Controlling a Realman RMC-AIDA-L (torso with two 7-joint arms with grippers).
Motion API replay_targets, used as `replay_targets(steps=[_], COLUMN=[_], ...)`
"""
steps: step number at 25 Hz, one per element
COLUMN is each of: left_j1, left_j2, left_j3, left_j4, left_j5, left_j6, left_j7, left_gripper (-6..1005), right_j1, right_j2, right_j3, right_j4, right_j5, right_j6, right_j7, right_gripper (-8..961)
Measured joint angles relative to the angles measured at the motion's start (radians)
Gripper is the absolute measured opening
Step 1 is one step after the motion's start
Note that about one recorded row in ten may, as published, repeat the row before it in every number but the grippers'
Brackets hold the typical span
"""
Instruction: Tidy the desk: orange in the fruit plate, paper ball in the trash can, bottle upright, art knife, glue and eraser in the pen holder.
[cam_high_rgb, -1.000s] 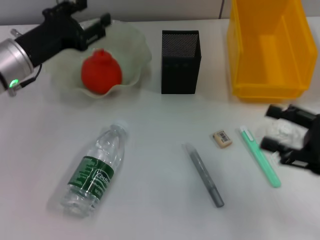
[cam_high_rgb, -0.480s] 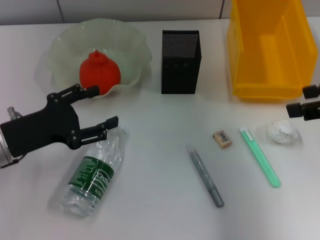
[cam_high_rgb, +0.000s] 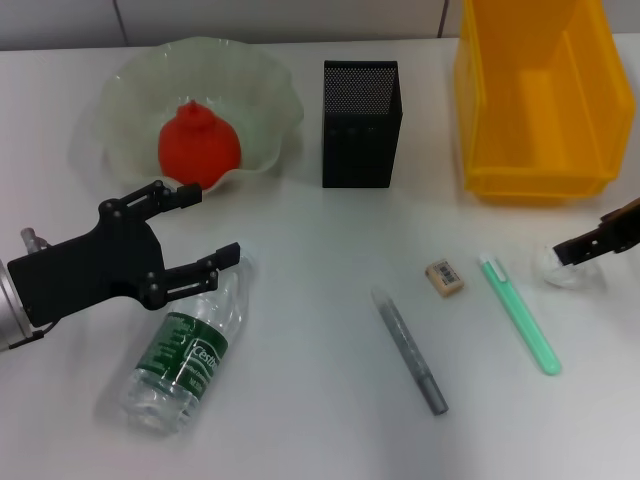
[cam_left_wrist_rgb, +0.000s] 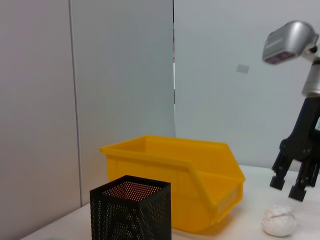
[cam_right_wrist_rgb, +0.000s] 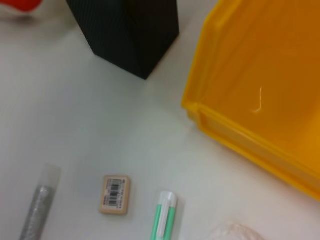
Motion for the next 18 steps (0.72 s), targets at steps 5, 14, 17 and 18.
replay_targets(steps=[5, 14, 17, 18], left_j1=[0.0, 0.001, 0.001, 0.001], left_j2=[0.001, 0.001, 0.001, 0.001], left_j3=[-0.001, -0.002, -0.003, -0.003], left_j4=[-0.004, -0.007, -0.007, -0.007], left_j5=[0.0, 0.0, 0.0, 0.0], left_j6=[0.0, -0.005, -0.007, -0.007], left_j7=[0.001, 0.011, 0.011, 0.011], left_gripper=[831, 830, 830, 830], right_j1=[0.034, 0.111, 0.106, 0.106], right_j2=[-0.004, -0.006, -0.005, -0.005], right_j3=[-0.069, -0.099, -0.091, -0.091], right_j4=[0.121, 0.312, 0.258, 0.258], right_j5=[-0.038, -0.09, -0.086, -0.086], right_j6=[0.098, 0.179, 0.15, 0.15], right_j7=[0.022, 0.025, 0.03, 0.03], right_gripper=[786, 786, 591, 568])
